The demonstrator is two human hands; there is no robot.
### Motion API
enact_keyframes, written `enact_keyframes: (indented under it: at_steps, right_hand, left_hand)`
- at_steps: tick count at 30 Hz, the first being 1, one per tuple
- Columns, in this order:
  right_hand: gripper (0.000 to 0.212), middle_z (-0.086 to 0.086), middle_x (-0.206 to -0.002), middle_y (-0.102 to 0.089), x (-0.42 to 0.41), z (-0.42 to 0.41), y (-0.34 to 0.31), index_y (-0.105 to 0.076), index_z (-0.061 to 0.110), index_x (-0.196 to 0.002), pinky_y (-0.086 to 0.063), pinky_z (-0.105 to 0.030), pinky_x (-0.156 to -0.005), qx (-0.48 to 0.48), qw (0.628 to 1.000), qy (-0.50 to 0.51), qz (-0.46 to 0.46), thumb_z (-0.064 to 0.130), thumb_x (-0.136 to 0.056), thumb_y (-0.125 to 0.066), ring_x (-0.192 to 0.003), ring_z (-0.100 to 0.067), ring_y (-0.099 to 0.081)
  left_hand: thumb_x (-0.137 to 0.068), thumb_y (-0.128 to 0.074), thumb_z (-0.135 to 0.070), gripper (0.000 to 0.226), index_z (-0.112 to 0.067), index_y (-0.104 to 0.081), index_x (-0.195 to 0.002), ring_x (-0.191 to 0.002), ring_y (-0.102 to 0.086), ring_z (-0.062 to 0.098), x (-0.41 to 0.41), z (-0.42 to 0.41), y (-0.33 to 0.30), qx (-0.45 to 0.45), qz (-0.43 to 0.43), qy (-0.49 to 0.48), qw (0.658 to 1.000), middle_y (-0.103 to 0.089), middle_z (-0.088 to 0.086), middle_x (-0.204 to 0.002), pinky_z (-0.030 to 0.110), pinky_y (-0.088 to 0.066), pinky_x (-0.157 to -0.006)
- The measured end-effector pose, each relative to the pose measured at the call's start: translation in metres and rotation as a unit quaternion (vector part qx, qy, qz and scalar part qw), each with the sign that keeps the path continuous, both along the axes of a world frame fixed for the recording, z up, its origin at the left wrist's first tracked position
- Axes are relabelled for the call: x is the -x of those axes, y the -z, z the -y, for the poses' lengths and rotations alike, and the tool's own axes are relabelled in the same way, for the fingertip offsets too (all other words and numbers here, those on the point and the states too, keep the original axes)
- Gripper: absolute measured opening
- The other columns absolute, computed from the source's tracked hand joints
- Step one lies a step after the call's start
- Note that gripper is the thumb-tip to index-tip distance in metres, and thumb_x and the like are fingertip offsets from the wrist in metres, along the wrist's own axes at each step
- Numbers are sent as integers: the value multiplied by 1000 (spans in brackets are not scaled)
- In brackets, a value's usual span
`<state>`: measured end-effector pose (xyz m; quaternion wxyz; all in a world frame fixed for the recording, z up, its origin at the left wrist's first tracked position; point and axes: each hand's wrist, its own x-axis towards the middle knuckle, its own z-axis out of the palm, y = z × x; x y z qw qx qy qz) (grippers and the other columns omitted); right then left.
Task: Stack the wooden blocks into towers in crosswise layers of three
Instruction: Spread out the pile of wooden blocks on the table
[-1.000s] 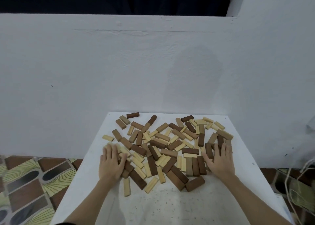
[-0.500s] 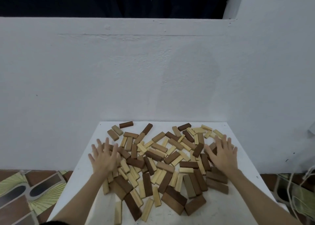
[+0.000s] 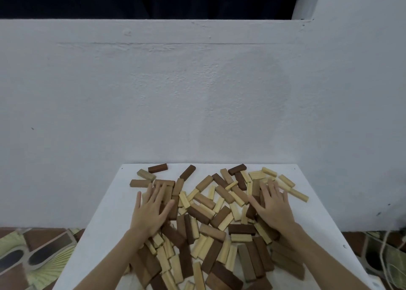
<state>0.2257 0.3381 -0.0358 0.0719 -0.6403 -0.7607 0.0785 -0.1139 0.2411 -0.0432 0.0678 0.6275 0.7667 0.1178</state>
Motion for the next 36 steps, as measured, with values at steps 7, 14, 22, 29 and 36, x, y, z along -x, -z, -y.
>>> enact_keyframes:
  at_steps: [7,14,22,29,36]
  right_hand:
    - [91,-14,-160,7,-12,-42,-12,-6,28,-153,-2,-63,-112,69,988,135,-18,79,-79,-18,-144,-41,6]
    - [74,-1,-161,3,-3,-66,-4,-15,37,-151,4,-65,-111,89,992,86,-29,75,-87,-20,-147,-27,8]
    - [82,1,-161,-3,34,-50,-2,-13,28,-152,-2,-50,-117,46,998,-33,-17,75,-85,-14,-148,-20,3]
    - [67,1,-161,-9,48,-43,-8,-18,27,-151,-3,-50,-117,17,997,-62,-34,62,-95,-28,-148,-20,-2]
    - [68,0,-161,8,78,-65,-16,-2,27,-153,4,-49,-118,82,993,-77,-34,61,-96,-17,-148,-20,9]
  left_hand:
    - [-94,-25,-59,62,-35,-9,-149,-144,11,32,18,-42,-18,26,99,-150,983,-3,-1,-159,56,3,-113]
    - [-91,-25,-65,64,-38,-14,-148,-144,12,29,24,-76,-14,91,80,-122,985,7,-4,-159,56,6,-113]
    - [-93,-28,-62,61,-40,-13,-148,-145,9,19,-7,-72,-6,60,39,19,997,0,-11,-158,47,2,-117]
    - [-57,26,-84,106,-42,-9,-148,-145,8,11,-23,-64,-9,16,-6,62,998,-4,-15,-157,48,11,-114]
    - [-87,-8,-69,63,-47,4,-145,-144,18,21,-49,-86,-12,93,-34,77,992,14,-9,-156,54,14,-111]
